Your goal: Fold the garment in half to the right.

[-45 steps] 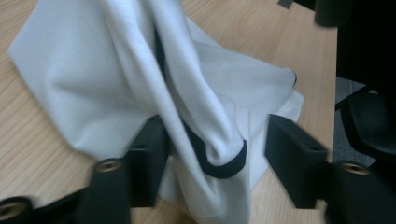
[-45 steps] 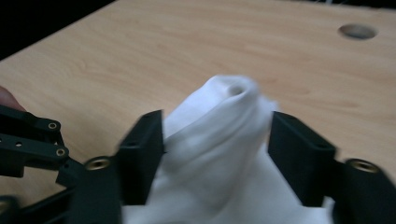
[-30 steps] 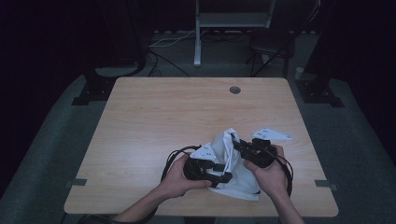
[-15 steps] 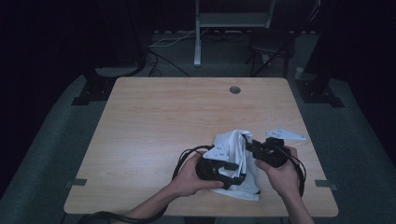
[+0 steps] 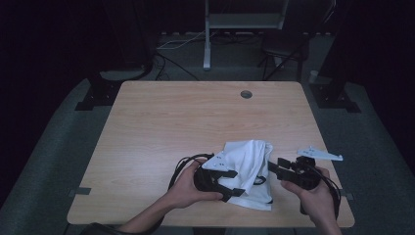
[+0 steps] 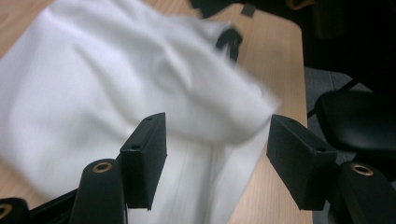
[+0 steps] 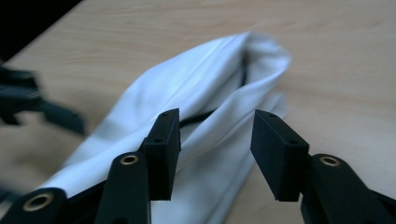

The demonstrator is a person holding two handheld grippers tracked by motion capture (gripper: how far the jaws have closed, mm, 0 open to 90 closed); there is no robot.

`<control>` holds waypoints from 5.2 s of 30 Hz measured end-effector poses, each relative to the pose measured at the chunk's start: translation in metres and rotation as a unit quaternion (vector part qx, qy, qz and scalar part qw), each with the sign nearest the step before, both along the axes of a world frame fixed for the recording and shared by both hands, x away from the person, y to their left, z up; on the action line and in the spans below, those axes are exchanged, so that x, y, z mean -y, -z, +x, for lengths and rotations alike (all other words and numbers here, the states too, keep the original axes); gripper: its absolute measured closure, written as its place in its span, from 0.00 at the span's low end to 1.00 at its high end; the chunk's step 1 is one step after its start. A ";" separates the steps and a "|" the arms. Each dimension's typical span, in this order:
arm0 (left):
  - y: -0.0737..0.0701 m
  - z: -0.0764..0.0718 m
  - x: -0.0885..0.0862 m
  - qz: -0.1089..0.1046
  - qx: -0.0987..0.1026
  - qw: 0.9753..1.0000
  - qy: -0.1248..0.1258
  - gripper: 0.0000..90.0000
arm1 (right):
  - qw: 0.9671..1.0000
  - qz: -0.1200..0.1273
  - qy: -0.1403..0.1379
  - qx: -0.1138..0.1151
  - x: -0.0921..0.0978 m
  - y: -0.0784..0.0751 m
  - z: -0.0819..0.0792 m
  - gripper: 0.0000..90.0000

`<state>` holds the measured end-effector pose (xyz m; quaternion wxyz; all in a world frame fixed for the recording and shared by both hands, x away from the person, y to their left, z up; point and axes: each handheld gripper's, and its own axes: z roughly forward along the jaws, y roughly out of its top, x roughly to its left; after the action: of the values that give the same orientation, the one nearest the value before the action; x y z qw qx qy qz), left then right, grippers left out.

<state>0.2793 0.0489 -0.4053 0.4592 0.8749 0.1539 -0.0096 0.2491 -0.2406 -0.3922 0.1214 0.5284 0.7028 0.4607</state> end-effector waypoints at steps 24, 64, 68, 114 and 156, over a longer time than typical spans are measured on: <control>-0.003 -0.010 -0.048 -0.068 0.028 0.994 -0.078 0.34 | 1.000 -0.017 0.003 0.008 -0.004 0.010 -0.022 0.43; 0.034 -0.018 -0.182 -0.140 0.096 0.940 -0.297 0.23 | 0.999 0.017 -0.006 -0.033 -0.037 0.042 -0.032 0.66; 0.034 -0.018 -0.183 -0.140 0.096 0.940 -0.297 0.23 | 1.000 0.019 0.003 -0.015 -0.038 0.045 -0.035 0.82; 0.034 -0.016 -0.184 -0.144 0.083 0.940 -0.297 0.23 | 0.998 -0.020 0.007 0.058 -0.036 0.028 -0.050 0.92; 0.035 -0.017 -0.186 -0.149 0.075 0.939 -0.302 0.23 | 0.999 -0.037 0.033 0.022 -0.012 0.011 -0.073 0.51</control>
<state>0.2625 0.2349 -0.4399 0.5759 0.7071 0.3726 0.1719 0.1760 -0.2284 -0.4032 0.1713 0.5366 0.6985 0.4415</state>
